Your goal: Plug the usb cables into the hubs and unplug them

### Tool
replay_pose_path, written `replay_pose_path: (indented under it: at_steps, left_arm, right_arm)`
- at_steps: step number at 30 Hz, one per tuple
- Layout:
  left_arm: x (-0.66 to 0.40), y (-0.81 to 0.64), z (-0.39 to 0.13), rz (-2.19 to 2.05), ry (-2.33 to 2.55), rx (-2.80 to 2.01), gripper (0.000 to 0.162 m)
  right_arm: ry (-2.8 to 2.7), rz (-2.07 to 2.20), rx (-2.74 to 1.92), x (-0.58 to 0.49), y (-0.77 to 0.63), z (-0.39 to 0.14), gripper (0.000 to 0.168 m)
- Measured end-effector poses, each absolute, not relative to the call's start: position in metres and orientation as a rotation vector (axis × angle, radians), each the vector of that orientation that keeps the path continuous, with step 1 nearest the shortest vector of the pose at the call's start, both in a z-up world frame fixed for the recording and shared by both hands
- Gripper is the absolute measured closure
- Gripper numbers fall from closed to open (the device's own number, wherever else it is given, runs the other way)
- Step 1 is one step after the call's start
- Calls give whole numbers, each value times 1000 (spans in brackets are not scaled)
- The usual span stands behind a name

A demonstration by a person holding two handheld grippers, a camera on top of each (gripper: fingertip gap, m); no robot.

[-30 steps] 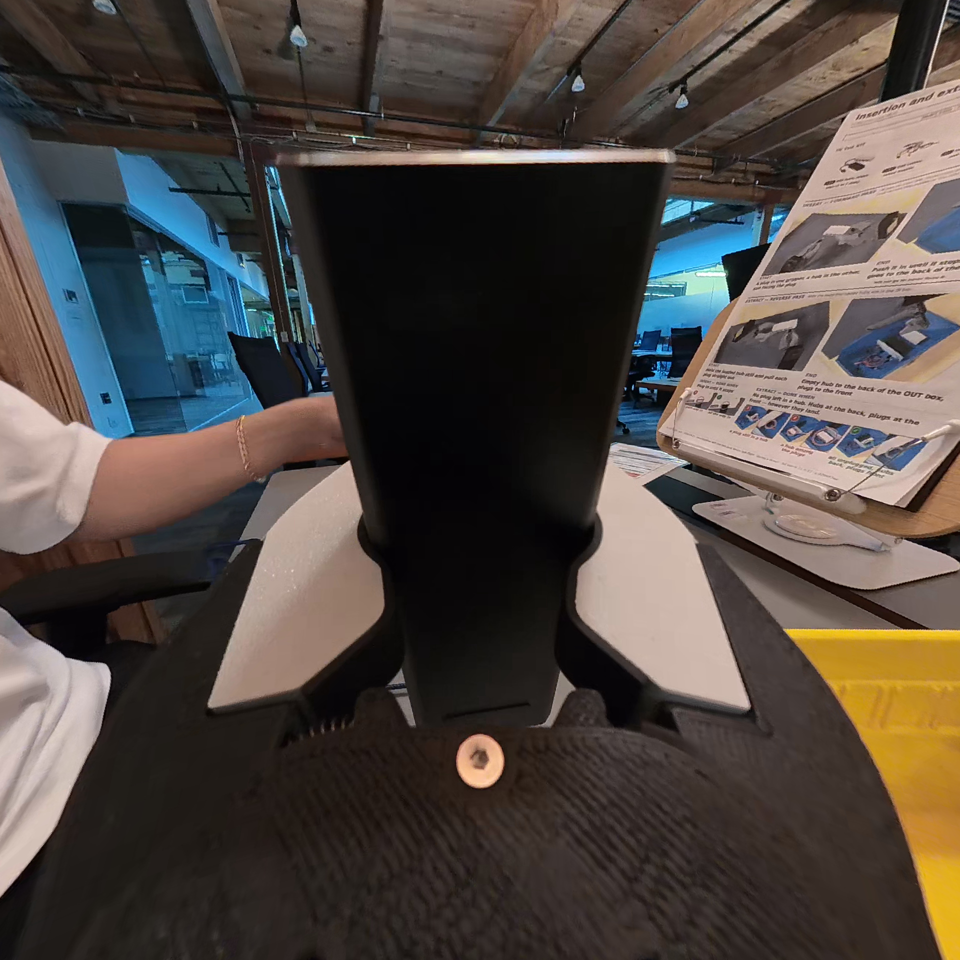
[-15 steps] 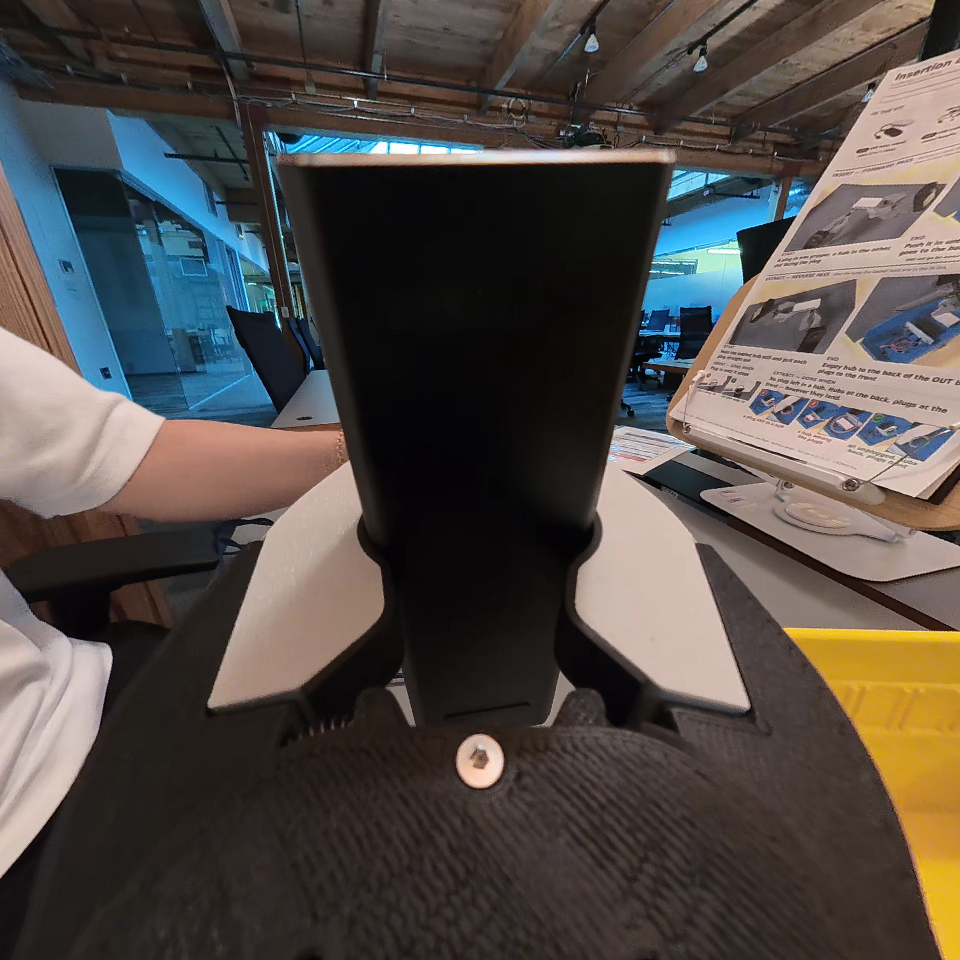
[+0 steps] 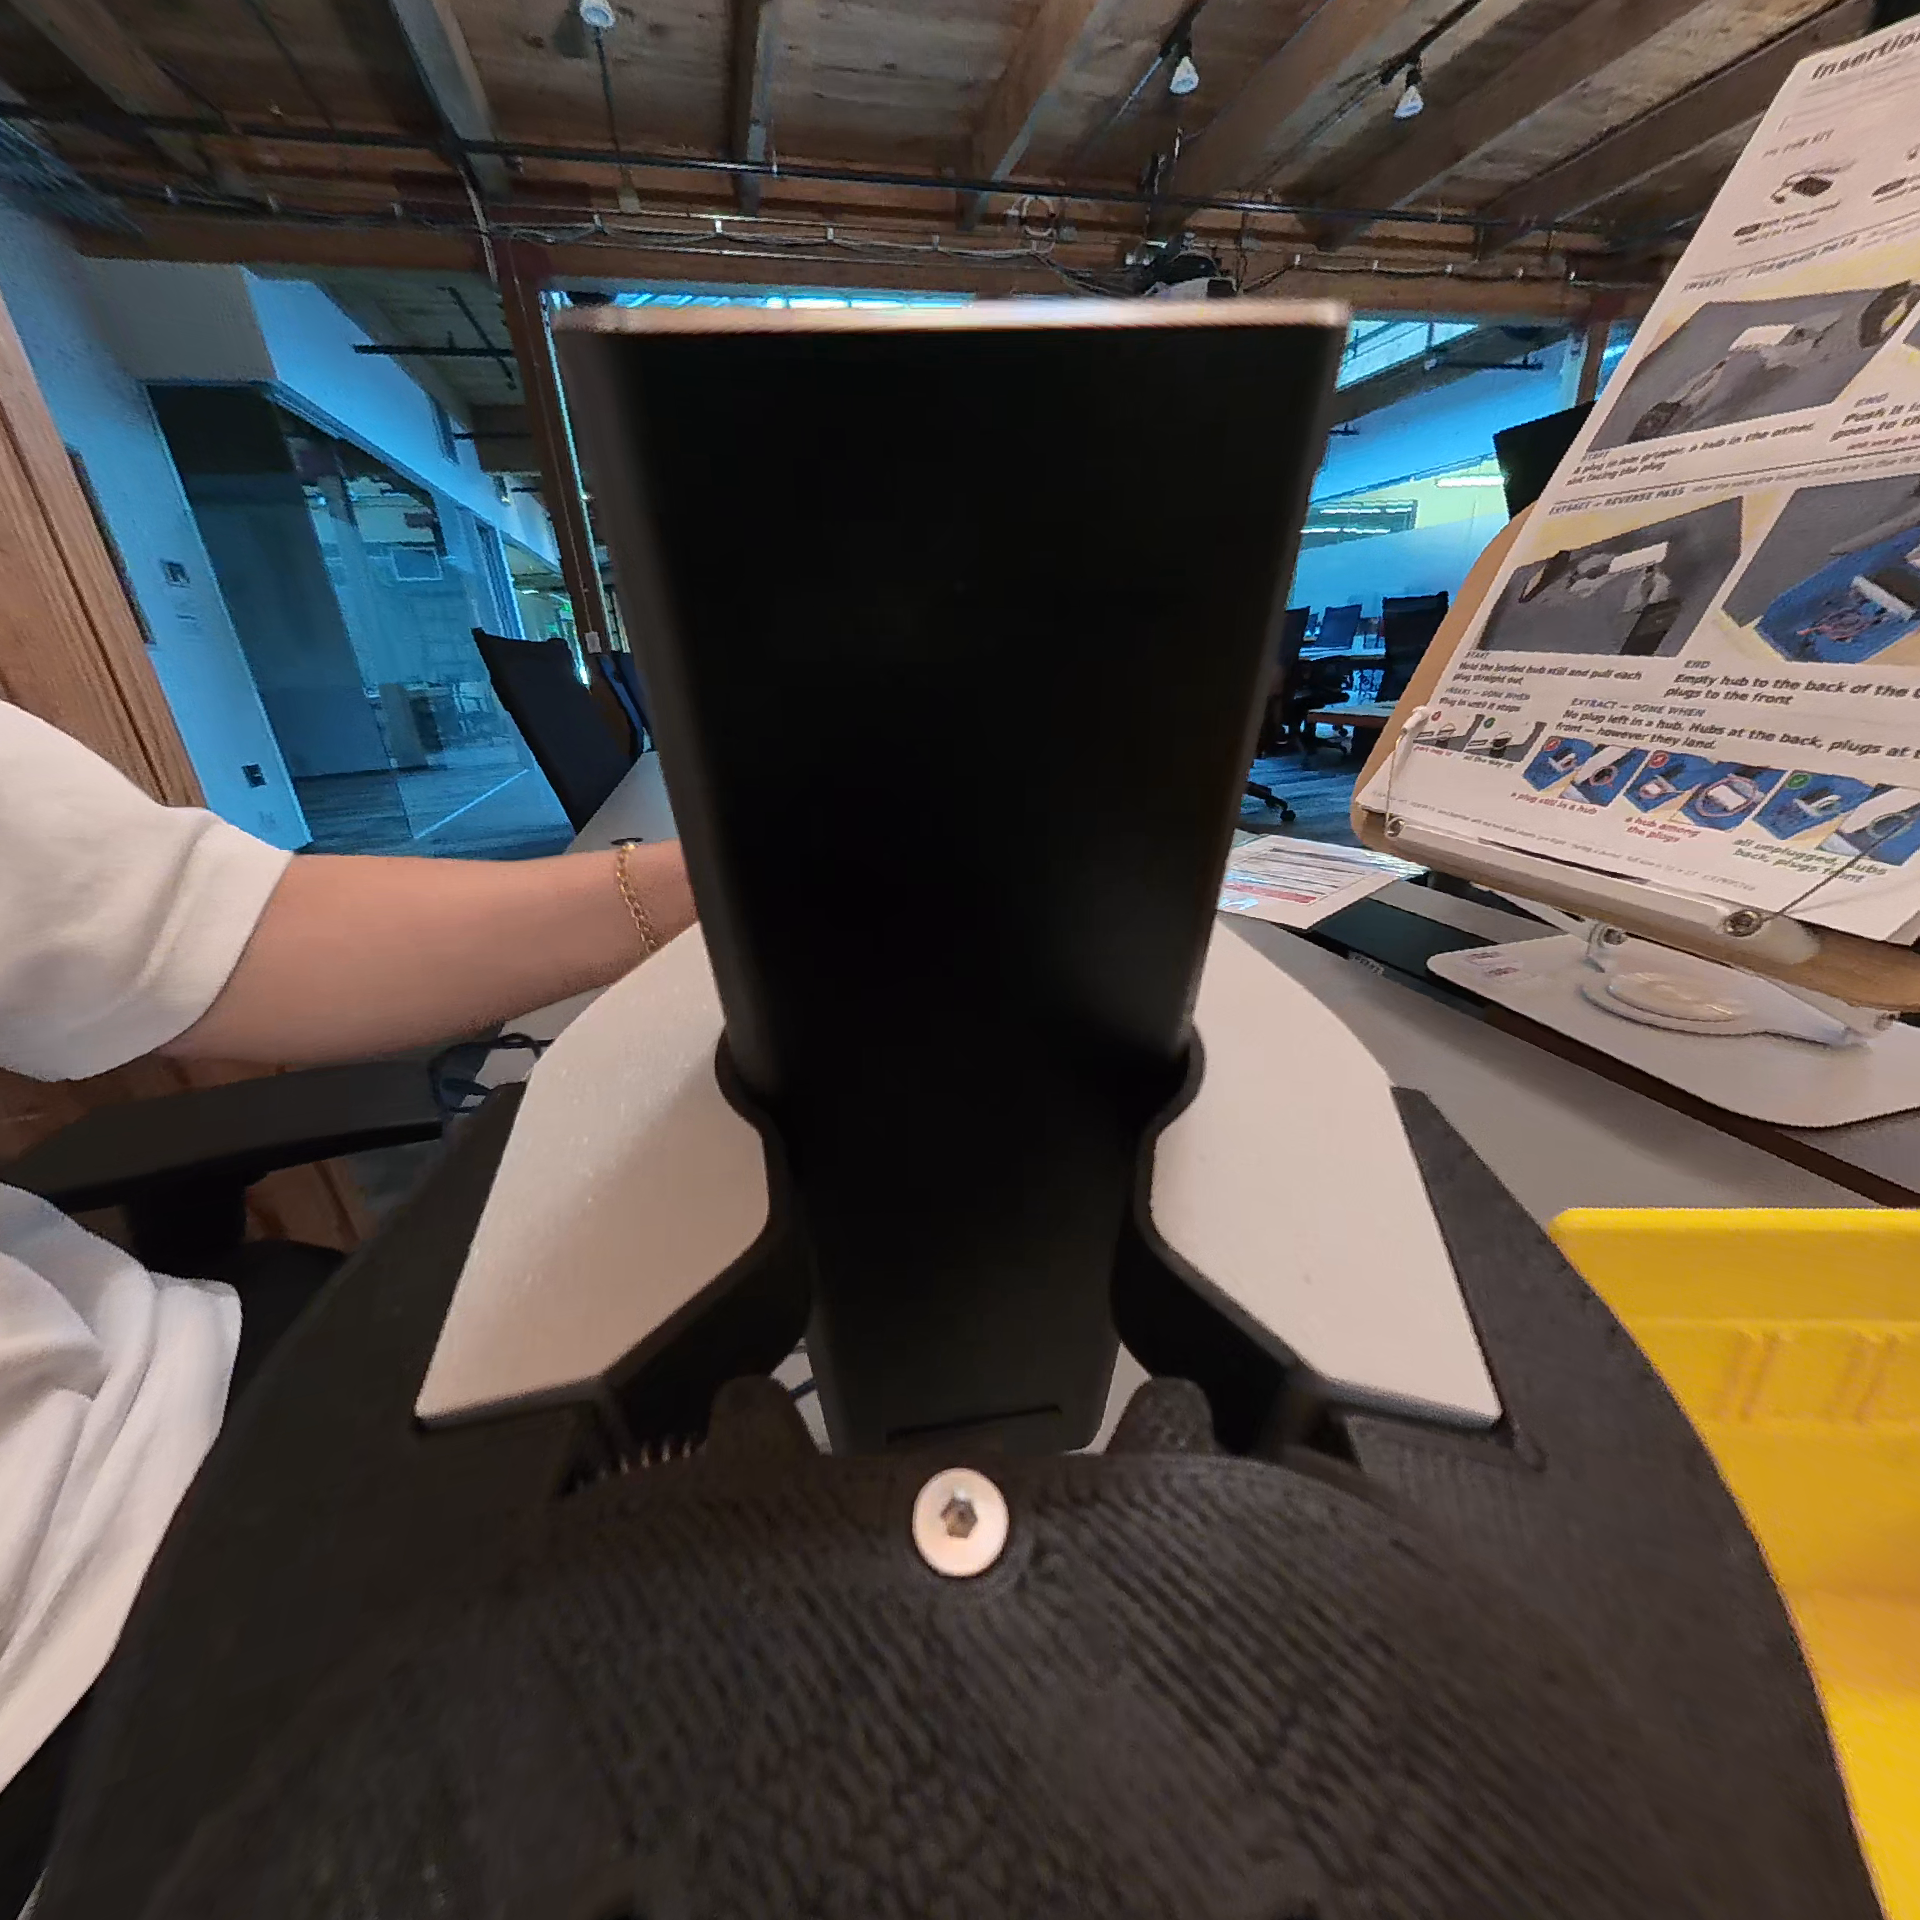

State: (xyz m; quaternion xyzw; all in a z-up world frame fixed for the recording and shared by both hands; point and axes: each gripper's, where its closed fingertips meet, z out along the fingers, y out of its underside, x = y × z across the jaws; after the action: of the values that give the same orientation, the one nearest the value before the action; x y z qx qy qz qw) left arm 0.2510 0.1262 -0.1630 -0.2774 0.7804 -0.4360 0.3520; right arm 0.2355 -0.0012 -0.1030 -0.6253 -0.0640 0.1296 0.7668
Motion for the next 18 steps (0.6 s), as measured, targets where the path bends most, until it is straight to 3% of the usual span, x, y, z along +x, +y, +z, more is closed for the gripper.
replay_pose_path:
  at_steps: [9, 15, 18]
  left_arm:
    - [224, 81, -97, -985, 2032, -444, 146]
    - [215, 73, -95, -582, 2100, -427, 145]
    - [220, 90, -117, -401, 1985, -510, 145]
  right_arm:
    - [-222, 290, -1374, 223, -1, -106, 95]
    - [-278, 420, -1266, 209, -11, -97, 95]
    - [-266, 445, -1225, 210, -13, -92, 95]
